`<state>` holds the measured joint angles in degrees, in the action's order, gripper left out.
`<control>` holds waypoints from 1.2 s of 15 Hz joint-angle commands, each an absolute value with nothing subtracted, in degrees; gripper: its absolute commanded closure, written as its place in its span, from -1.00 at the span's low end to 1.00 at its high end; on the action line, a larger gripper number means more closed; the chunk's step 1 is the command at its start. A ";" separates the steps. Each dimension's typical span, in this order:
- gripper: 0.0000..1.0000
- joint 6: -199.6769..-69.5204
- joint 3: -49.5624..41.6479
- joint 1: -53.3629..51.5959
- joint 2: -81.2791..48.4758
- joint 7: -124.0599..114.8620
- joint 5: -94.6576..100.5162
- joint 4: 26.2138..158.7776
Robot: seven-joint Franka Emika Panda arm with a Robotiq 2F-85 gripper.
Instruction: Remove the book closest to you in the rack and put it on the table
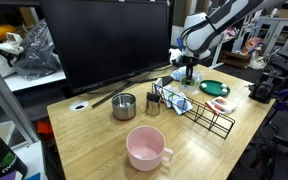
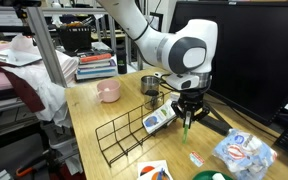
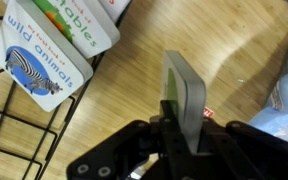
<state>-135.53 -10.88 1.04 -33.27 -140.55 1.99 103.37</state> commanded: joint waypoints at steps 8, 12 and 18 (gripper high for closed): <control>0.93 -127.76 -9.47 1.94 -39.64 -135.33 -1.65 95.78; 0.93 -126.55 -9.47 1.97 -40.49 -134.28 -2.80 94.78; -0.07 -125.68 -9.44 2.01 -40.34 -133.81 -4.25 94.93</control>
